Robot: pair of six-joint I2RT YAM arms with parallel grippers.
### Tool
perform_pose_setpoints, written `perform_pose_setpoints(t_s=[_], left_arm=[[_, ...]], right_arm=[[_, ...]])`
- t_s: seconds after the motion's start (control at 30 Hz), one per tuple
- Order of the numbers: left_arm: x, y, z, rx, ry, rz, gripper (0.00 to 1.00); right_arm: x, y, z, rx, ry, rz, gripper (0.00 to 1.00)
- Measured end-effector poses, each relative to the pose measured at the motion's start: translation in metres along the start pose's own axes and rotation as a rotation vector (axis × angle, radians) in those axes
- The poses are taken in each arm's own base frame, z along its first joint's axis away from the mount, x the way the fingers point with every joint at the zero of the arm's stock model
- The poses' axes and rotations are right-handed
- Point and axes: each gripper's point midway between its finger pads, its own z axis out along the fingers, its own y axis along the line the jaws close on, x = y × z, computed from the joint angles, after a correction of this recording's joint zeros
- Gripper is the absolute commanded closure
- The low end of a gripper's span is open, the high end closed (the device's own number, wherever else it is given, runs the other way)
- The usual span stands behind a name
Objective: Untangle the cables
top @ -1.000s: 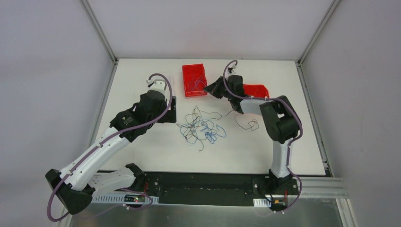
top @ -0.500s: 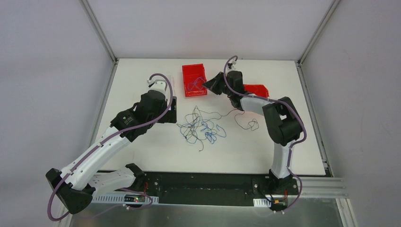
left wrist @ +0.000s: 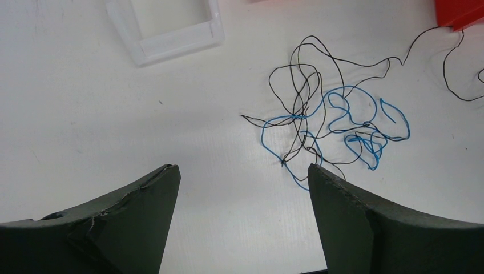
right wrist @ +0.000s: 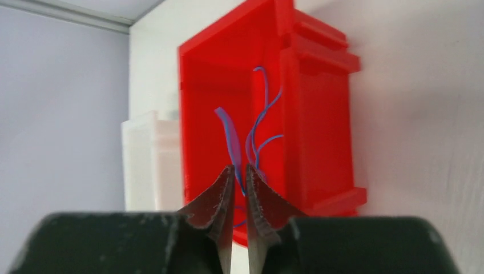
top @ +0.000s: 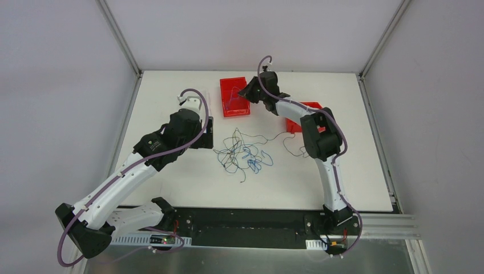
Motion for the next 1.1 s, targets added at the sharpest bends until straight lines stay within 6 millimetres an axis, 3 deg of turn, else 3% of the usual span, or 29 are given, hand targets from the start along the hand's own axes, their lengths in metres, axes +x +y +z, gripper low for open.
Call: perform_pose_setpoints(t_s=[0.13, 0.37, 0.47, 0.63, 0.77, 0.93, 1.1], left_arm=[[0.000, 0.000, 0.000, -0.001, 0.002, 0.001, 0.14], [0.008, -0.002, 0.009, -0.009, 0.044, 0.018, 0.14], [0.021, -0.009, 0.022, -0.003, 0.109, 0.040, 0.14], [0.039, -0.023, 0.038, 0.034, 0.207, 0.067, 0.16], [0.051, -0.039, 0.050, 0.098, 0.289, 0.088, 0.20], [0.070, -0.053, 0.065, 0.136, 0.374, 0.099, 0.25], [0.083, -0.055, 0.072, 0.144, 0.395, 0.084, 0.28]], right_arm=[[0.011, -0.018, 0.009, 0.075, 0.038, -0.018, 0.59], [0.006, -0.008, -0.009, 0.106, 0.052, -0.058, 0.41], [-0.001, 0.011, -0.035, 0.091, 0.047, -0.073, 0.34], [-0.013, 0.050, -0.099, 0.025, 0.020, -0.120, 0.33], [-0.005, 0.064, -0.154, -0.031, 0.025, -0.168, 0.34], [0.039, 0.035, -0.202, -0.028, 0.108, -0.203, 0.34], [0.090, -0.006, -0.227, 0.009, 0.238, -0.209, 0.29]])
